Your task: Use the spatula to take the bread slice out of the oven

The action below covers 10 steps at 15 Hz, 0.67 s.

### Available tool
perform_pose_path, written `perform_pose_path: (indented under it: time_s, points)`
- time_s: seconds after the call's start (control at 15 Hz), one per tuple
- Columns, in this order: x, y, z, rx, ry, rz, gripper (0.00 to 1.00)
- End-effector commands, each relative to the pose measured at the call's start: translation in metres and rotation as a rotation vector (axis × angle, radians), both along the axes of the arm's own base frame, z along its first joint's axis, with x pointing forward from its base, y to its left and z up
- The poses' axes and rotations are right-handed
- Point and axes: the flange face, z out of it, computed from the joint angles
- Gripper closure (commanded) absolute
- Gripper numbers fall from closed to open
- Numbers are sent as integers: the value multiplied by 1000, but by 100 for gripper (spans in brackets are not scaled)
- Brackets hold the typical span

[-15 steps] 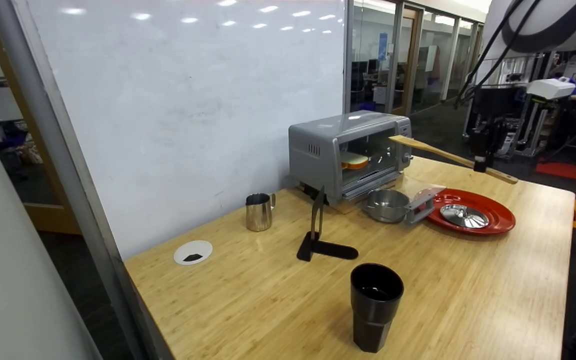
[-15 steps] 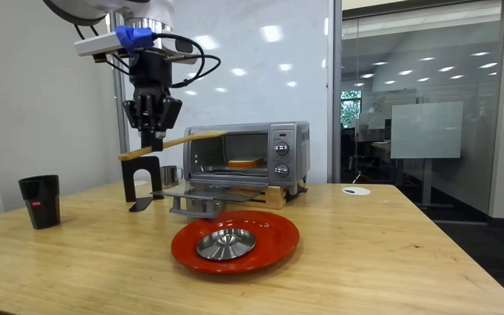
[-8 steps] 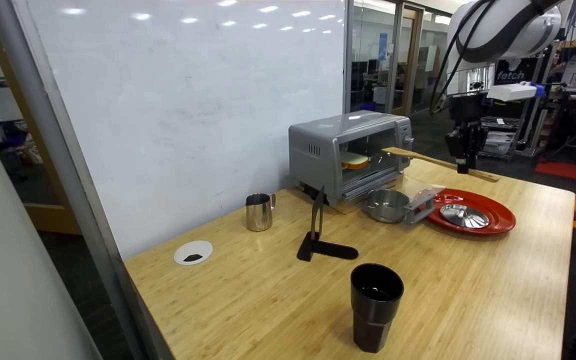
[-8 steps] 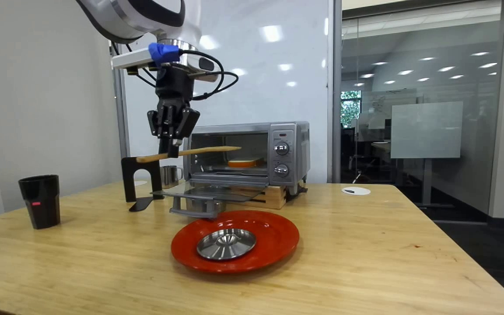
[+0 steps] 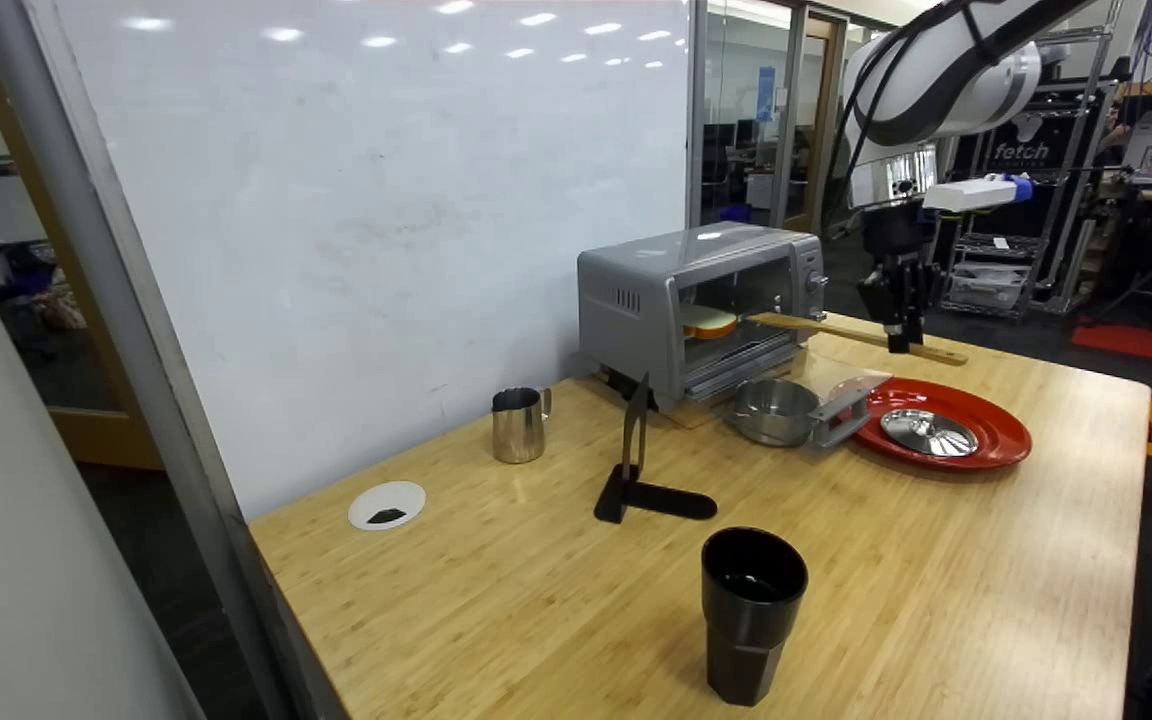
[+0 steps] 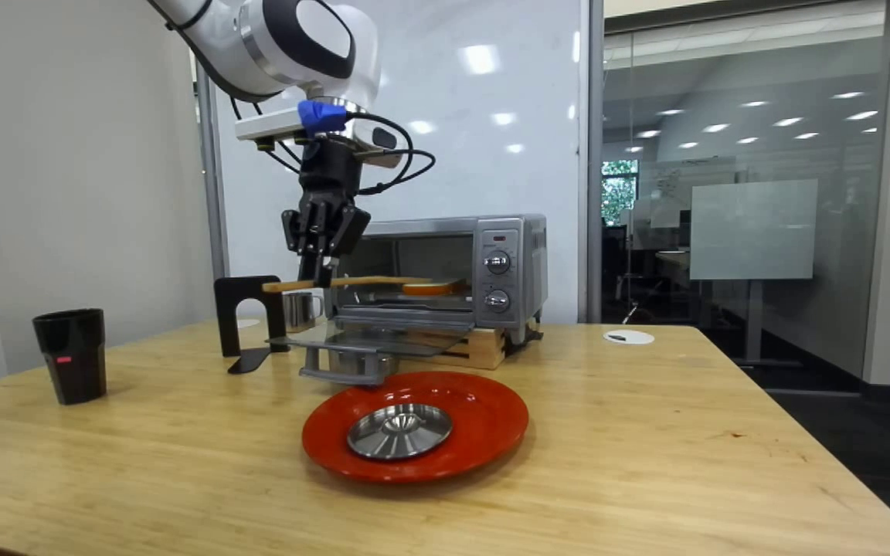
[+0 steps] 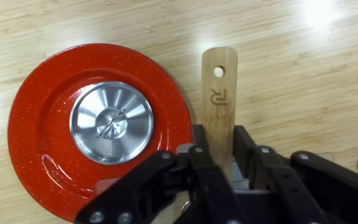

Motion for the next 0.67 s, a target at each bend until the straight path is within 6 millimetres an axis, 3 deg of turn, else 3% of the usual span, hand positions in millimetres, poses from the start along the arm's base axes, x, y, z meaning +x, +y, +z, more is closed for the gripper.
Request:
perform_pose_path:
  time_s: [0.0, 0.6]
  points:
    - [23, -1, -9, -1, 46, -10, 93]
    - [48, 9, -15, -3, 92, 15, 93]
